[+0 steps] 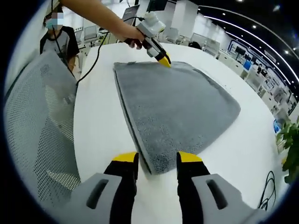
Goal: Fold the towel on the table until its edges align and the towel forms a compact rectangular stack.
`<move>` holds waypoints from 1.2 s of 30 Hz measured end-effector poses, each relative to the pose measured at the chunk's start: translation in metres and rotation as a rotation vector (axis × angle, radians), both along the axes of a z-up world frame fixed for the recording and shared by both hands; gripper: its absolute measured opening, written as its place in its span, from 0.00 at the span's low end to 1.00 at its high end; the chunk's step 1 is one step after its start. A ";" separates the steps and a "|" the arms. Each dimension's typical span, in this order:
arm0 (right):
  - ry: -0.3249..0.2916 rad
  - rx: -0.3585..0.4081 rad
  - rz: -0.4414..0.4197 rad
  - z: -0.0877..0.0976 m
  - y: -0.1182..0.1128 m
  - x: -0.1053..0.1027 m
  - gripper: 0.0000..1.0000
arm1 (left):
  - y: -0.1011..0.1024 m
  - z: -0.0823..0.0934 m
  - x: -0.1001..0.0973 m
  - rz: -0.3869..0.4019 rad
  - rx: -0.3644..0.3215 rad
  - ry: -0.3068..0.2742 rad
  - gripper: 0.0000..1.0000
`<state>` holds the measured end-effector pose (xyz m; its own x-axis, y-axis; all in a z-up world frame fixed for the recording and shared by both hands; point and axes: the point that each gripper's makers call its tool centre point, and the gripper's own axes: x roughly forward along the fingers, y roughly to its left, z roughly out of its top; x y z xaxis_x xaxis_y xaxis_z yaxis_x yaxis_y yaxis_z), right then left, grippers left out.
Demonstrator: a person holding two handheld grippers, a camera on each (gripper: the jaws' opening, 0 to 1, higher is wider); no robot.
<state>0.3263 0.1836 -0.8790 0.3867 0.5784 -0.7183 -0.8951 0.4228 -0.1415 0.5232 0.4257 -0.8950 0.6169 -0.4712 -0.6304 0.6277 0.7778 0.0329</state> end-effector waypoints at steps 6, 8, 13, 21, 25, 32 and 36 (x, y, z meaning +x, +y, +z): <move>0.118 0.007 -0.003 -0.028 0.003 -0.005 0.40 | 0.001 -0.012 0.009 0.025 0.000 0.046 0.41; 0.141 0.003 -0.008 -0.034 0.003 -0.008 0.41 | 0.001 -0.013 0.008 0.028 -0.016 0.053 0.43; 0.186 0.004 -0.025 -0.042 0.007 -0.013 0.45 | 0.004 -0.010 0.009 0.038 -0.002 0.035 0.52; 0.191 0.014 -0.039 -0.038 0.009 -0.015 0.43 | 0.012 -0.006 0.005 0.101 -0.026 0.034 0.61; 0.151 -0.010 -0.021 -0.038 0.009 -0.014 0.43 | 0.009 0.004 0.002 0.121 -0.065 0.035 0.62; 0.101 0.041 -0.048 -0.023 0.016 -0.005 0.43 | 0.000 0.023 -0.009 0.084 -0.074 0.009 0.61; 0.074 0.067 -0.078 -0.012 0.016 0.004 0.44 | -0.006 0.033 -0.015 0.049 -0.063 -0.004 0.62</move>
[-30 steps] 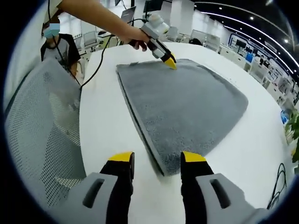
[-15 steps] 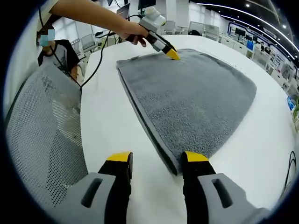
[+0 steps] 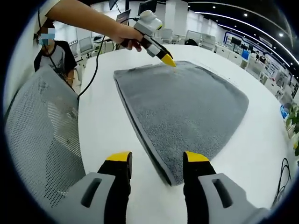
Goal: Fold the towel on the table until its edges align and the towel forms a compact rectangular stack.
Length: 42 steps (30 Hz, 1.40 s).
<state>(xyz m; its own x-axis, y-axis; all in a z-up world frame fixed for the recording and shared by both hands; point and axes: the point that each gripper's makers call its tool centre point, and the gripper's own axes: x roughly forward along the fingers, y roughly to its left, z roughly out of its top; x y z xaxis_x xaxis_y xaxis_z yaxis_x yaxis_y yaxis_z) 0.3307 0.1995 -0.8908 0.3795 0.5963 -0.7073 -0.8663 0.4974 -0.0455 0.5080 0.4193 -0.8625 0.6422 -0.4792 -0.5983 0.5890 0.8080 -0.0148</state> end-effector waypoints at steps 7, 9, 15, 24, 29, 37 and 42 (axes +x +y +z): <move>-0.041 0.006 -0.024 0.019 -0.008 0.015 0.43 | -0.011 0.021 -0.004 -0.065 0.020 -0.040 0.62; -0.058 0.013 -0.039 0.026 -0.012 0.021 0.43 | -0.012 0.027 -0.004 -0.077 0.024 -0.053 0.62; -0.081 0.058 -0.108 0.045 -0.020 0.036 0.46 | -0.017 0.043 -0.010 -0.096 0.020 -0.079 0.63; -0.117 0.125 -0.173 0.078 -0.031 0.062 0.48 | -0.028 0.066 -0.029 -0.131 0.023 -0.117 0.63; -0.110 0.146 -0.172 0.090 -0.033 0.068 0.47 | -0.034 0.070 -0.039 -0.134 0.040 -0.132 0.63; -0.103 0.202 -0.189 0.101 -0.041 0.084 0.47 | -0.046 0.075 -0.054 -0.104 0.043 -0.127 0.63; -0.089 0.244 -0.212 0.103 -0.052 0.096 0.49 | -0.058 0.079 -0.064 -0.114 0.068 -0.129 0.63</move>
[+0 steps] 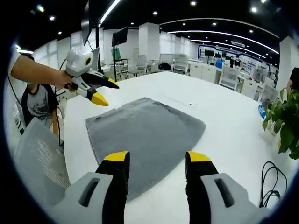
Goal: Fold the towel on the table until its edges align and the towel forms a compact rectangular stack.
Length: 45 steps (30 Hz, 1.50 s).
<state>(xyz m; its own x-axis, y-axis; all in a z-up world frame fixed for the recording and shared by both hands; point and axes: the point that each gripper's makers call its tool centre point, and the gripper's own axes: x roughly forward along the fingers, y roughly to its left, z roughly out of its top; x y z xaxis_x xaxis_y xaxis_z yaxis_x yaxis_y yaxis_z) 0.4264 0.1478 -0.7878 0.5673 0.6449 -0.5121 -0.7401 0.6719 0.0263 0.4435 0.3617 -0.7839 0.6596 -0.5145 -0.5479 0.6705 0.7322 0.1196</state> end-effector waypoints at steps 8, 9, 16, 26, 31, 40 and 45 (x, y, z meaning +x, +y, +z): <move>-0.001 0.033 -0.002 0.000 -0.007 0.018 0.52 | -0.017 0.008 -0.021 0.036 -0.008 -0.002 0.63; -0.005 0.038 0.000 0.000 -0.007 0.021 0.52 | -0.019 0.009 -0.024 0.038 -0.009 -0.003 0.63; -0.057 0.055 -0.014 0.003 -0.012 0.044 0.55 | -0.043 0.012 -0.045 0.041 -0.009 -0.017 0.63; -0.068 0.095 -0.015 0.001 -0.005 0.061 0.77 | -0.072 0.000 -0.066 0.078 -0.068 0.026 0.82; -0.070 0.082 -0.011 -0.004 -0.001 0.068 0.87 | -0.079 -0.006 -0.070 0.121 -0.097 0.040 0.96; -0.044 0.130 -0.045 -0.002 0.001 0.082 0.96 | -0.088 -0.014 -0.069 0.172 -0.136 0.065 0.99; -0.038 0.142 -0.060 -0.005 0.005 0.094 0.96 | -0.106 -0.015 -0.076 0.153 -0.139 0.073 0.99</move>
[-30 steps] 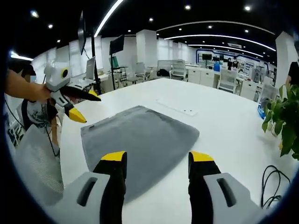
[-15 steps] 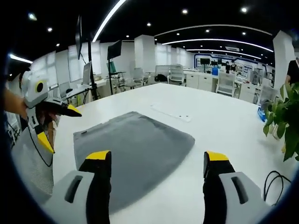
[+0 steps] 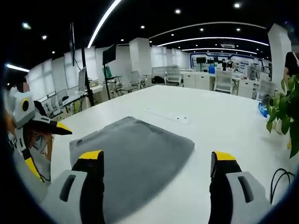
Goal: Fold the towel on the table until its edges align and the towel forms a compact rectangular stack.
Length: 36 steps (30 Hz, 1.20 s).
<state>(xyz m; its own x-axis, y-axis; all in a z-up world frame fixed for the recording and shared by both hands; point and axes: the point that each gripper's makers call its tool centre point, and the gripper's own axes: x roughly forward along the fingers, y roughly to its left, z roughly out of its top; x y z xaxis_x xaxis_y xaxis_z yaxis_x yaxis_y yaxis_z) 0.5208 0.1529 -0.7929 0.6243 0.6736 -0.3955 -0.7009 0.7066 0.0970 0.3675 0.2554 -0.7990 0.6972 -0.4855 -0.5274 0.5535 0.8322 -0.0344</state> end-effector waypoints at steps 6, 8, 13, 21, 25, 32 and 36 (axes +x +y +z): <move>0.036 0.039 -0.041 -0.005 0.003 0.018 0.91 | -0.016 -0.004 -0.004 -0.035 0.021 -0.003 0.99; 0.042 0.032 -0.052 -0.011 0.000 0.027 0.89 | -0.021 -0.006 -0.006 -0.050 0.019 -0.007 0.99; 0.058 0.031 -0.082 -0.020 -0.005 0.037 0.83 | -0.038 -0.017 -0.017 -0.128 0.053 -0.011 0.97; 0.091 0.039 -0.101 -0.036 -0.006 0.053 0.75 | -0.055 -0.025 -0.023 -0.173 0.081 0.005 0.91; 0.105 0.051 -0.103 -0.039 0.000 0.056 0.72 | -0.063 -0.033 -0.027 -0.217 0.119 0.004 0.87; 0.129 0.063 -0.071 -0.046 0.015 0.056 0.68 | -0.082 -0.055 -0.034 -0.283 0.136 0.041 0.72; 0.139 0.050 -0.053 -0.057 0.018 0.062 0.63 | -0.093 -0.067 -0.040 -0.330 0.144 0.067 0.61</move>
